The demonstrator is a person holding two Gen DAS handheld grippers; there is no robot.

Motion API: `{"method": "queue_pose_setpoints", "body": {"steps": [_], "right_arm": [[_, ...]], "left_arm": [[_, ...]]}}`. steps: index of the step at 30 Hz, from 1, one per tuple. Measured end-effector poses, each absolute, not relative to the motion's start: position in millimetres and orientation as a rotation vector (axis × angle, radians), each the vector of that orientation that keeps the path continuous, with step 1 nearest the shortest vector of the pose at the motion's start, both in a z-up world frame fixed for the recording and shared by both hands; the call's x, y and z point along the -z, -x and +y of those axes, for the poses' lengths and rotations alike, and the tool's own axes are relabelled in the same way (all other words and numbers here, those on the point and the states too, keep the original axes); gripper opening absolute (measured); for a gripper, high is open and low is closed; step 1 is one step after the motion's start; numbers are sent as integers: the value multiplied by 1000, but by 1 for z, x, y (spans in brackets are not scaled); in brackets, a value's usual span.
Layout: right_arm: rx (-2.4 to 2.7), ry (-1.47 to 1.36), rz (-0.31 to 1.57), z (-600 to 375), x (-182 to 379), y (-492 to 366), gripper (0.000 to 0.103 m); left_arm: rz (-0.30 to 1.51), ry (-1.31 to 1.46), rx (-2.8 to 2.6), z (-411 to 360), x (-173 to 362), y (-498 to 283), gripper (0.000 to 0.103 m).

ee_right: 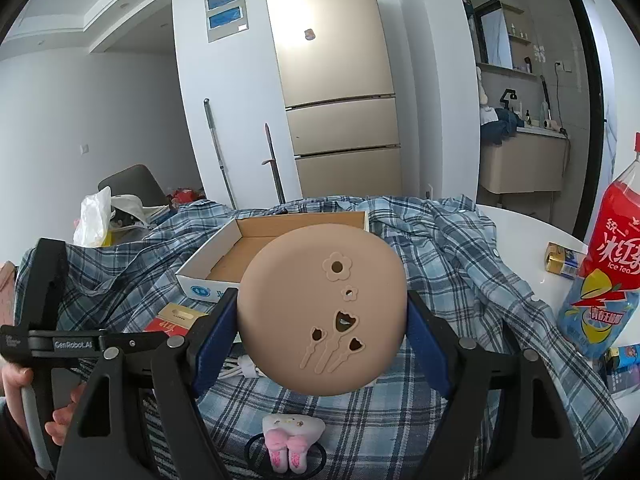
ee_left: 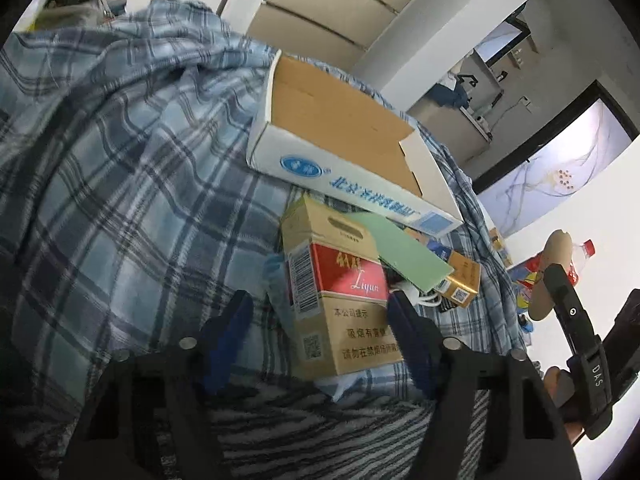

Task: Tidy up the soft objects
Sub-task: 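Grasp the red-and-white cigarette pack with the left gripper while right holds disc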

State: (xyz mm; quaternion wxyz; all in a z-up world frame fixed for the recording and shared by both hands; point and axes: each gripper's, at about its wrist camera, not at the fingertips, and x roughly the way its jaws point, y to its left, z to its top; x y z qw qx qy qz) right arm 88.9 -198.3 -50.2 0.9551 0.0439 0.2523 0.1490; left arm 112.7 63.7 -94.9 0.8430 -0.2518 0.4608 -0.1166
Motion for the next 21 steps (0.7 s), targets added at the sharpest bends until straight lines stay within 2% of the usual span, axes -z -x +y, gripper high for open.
{"method": "queue_pose_setpoints", "body": {"steps": [3,6,9,11,16,21], "right_arm": [[-303,-90,512,-198,50,-89,79],[-301,-90,514,-198,50,-89,79],[-301,-87,517,-198,50,-89,79],[-301,-86,516,-198,50,-89,79],[-301,-87,520,-198,50,-90,79],[-304,-90,524,-199,51,-91,79]], "left_arm": [[967,480,253,56,91,-111,67],[933,385,244,42,84,-105,56],[865,271,215,28,73,-96,44],[813,215,226,20,65,-88,28],[667,23,191,-8,42,-64,24],[507,-339,57,-56,30,-38,24]]}}
